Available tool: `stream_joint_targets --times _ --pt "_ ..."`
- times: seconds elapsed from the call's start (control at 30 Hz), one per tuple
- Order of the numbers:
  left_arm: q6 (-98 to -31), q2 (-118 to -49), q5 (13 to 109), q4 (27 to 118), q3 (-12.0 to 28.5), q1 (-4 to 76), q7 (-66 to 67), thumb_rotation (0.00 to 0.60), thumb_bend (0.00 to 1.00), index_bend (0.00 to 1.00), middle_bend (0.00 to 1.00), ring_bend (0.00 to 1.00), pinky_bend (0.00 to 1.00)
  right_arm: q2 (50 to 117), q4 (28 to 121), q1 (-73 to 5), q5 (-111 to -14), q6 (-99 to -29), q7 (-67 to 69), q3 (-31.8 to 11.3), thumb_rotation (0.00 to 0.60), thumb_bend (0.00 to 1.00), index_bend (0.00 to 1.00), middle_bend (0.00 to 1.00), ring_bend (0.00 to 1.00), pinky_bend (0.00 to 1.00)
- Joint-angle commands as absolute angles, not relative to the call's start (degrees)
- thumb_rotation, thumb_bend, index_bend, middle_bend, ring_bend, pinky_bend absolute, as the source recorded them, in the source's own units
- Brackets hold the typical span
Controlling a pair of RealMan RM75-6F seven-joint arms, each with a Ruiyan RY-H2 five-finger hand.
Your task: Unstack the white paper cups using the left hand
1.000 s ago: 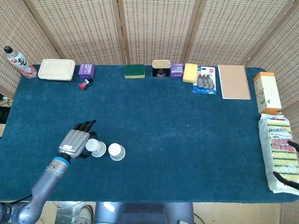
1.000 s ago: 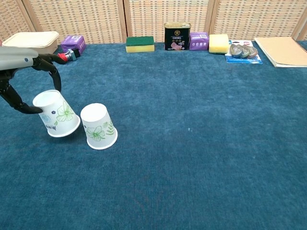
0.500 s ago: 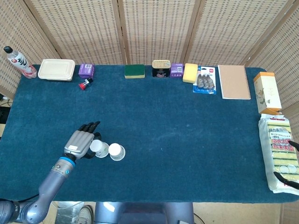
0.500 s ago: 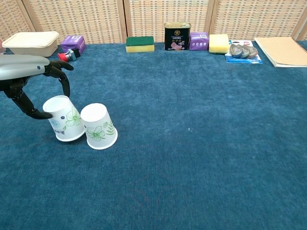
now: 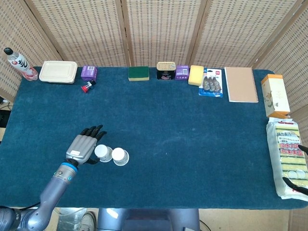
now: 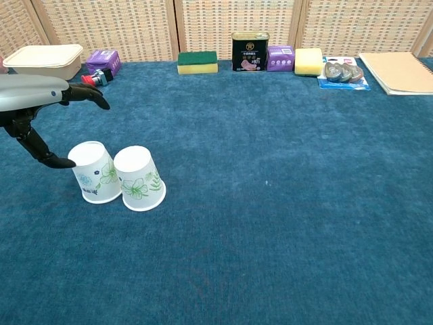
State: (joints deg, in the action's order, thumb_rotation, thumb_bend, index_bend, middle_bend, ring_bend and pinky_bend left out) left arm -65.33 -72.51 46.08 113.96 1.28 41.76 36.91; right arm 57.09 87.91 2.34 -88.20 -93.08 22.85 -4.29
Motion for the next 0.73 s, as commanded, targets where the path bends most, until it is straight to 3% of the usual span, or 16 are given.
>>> stream_joint_targets --times 0.03,0.27,0.5,0.73 --pt "-65.5 -71.5 47.4 114.9 1.5 41.2 35.6 0.6 0.19 0.01 0.0 0.0 0.09 57.1 87.9 2.3 -88.1 -93.0 22.9 -4.3 0.6 0.16 0.15 0.02 0.0 0.0" --pt "-69.4 -65.7 59.5 117.0 -1.0 36.0 28.8 0.6 0.15 0.0 0.0 0.0 0.09 57.1 87.8 2.3 -88.2 -92.9 22.9 -4.3 0.6 0.16 0.15 0.02 0.0 0.0" --pt "-83.7 -63.0 80.8 108.8 -8.2 23.1 17.5 0.6 0.14 0.0 0.0 0.0 0.09 57.8 88.1 2.1 -88.7 -92.8 20.1 -4.0 0.6 0.16 0.14 0.02 0.0 0.0" --pt "-93.6 -64.3 87.5 103.8 -11.3 13.8 12.6 0.6 0.14 0.0 0.0 0.0 0.09 58.7 88.6 1.7 -88.7 -92.3 16.8 -4.0 0.6 0.16 0.14 0.02 0.0 0.0"
